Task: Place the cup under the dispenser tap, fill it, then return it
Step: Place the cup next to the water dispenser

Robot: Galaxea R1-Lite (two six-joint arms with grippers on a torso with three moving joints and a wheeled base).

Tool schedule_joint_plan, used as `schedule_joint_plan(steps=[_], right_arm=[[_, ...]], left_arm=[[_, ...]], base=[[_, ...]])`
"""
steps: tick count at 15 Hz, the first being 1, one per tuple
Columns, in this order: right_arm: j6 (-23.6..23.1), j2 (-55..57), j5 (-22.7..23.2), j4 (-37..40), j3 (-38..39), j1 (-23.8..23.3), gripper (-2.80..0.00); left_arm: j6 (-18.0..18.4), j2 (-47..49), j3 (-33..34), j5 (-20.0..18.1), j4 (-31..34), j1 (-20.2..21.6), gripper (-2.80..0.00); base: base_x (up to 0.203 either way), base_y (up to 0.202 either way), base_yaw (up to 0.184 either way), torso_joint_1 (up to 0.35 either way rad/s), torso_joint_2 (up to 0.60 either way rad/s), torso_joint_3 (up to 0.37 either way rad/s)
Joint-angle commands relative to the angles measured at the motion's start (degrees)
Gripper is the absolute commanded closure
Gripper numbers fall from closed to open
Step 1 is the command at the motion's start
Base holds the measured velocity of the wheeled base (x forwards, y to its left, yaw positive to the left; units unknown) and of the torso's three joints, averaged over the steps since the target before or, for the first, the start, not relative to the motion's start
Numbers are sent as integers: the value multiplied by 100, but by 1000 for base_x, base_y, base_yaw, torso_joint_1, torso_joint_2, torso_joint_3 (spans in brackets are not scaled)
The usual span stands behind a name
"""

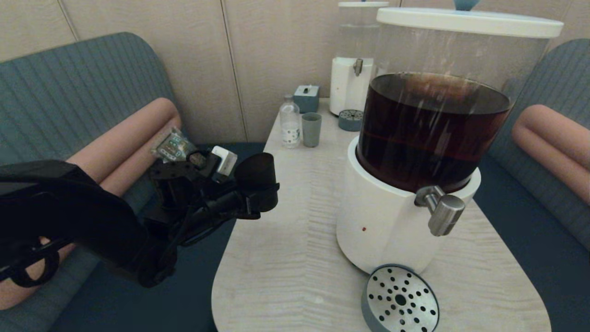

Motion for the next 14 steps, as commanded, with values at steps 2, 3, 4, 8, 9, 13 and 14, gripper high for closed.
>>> schedule_joint_plan(steps=[2,3,4,8,9,13,14], right_arm=[[-4,-11,2,-2,35,0,0],[-4,-11,2,-2,35,0,0],[-4,-11,2,-2,35,0,0],[-4,-11,2,-2,35,0,0],[-4,-11,2,-2,35,0,0],[-4,-11,2,-2,35,0,0],[-4,-11,2,-2,35,0,0]], left_arm=[[49,443,-230,-20,-41,51,0],[87,569,-355,-24,-40,72,0],[109,675,-491,-20,-38,81,0],[113,1103,-888,-21,-30,84,0],[113,1206,-972,-24,-36,85,0],[108,1411,-1223,-25,-39,83,0],[108,1437,-1259,-25,-33,84,0]], base=[[0,0,0,0,0,0],[0,0,0,0,0,0],[0,0,0,0,0,0],[0,0,0,0,0,0],[0,0,0,0,0,0],[0,0,0,0,0,0],[0,0,0,0,0,0]])
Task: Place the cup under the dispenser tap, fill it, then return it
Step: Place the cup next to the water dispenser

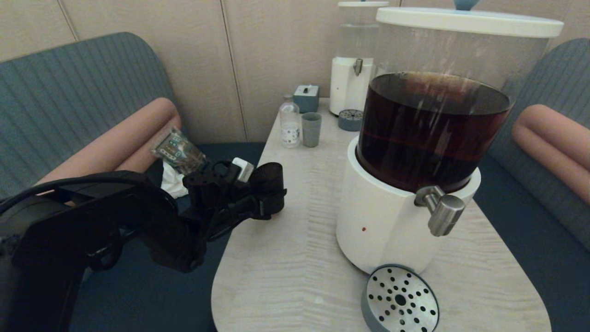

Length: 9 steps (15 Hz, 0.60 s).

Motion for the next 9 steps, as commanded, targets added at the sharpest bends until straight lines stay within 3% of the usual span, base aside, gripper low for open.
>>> schedule_joint_plan(steps=[1,9], right_arm=[[-3,-11,3,-2,35,0,0],[-3,-11,3,-2,35,0,0]], left_arm=[[-2,110,-62,-12,-33,2,0],[-2,154,-53,-3,-42,-7,0]], base=[[0,0,0,0,0,0],[0,0,0,0,0,0]])
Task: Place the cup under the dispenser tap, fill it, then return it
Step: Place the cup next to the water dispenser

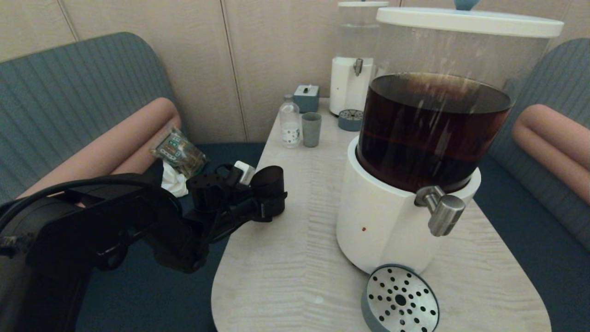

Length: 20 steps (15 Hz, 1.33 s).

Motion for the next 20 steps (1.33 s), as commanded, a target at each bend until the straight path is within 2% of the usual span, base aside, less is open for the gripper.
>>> schedule_joint_plan(steps=[1,8,9,20], right_arm=[[-5,-11,5,-2,35,0,0],[-5,-11,5,-2,35,0,0],[-5,-11,5,-2,35,0,0],[-5,-11,5,-2,35,0,0]], left_arm=[[0,0,7,-11,-42,1,0],[9,-44,69,-11,-42,-8,0],[9,-53,71,-11,-42,-8,-280],[9,-271,174,-18,-51,-26,-280]], base=[[0,0,0,0,0,0],[0,0,0,0,0,0],[0,0,0,0,0,0],[0,0,0,0,0,0]])
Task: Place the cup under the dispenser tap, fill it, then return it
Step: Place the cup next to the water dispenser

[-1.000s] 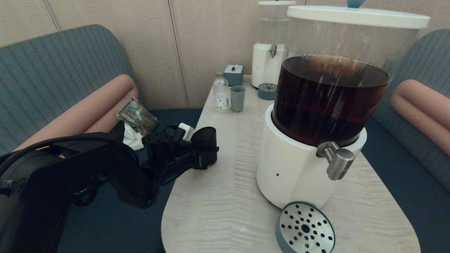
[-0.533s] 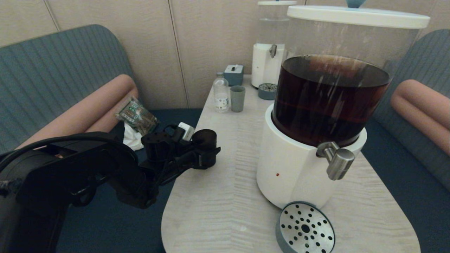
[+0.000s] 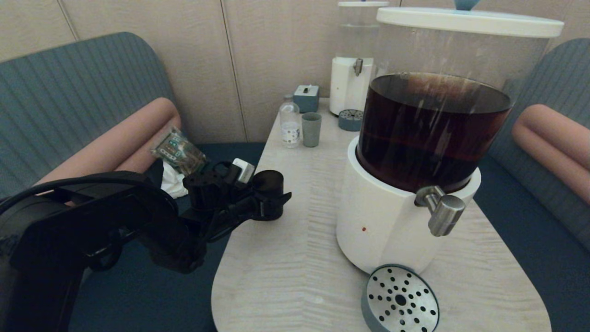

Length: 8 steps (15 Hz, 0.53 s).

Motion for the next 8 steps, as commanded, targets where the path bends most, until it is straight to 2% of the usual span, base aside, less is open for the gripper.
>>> schedule_joint_plan(steps=[1,8], right_arm=[[-3,-11,2,4,35,0,0],[-3,-11,2,-2,35,0,0]], left_arm=[[2,-151,95,-17,-40,0,-280],[20,-913,994,-33,-327,9,-280]], base=[[0,0,0,0,0,0],[0,0,0,0,0,0]])
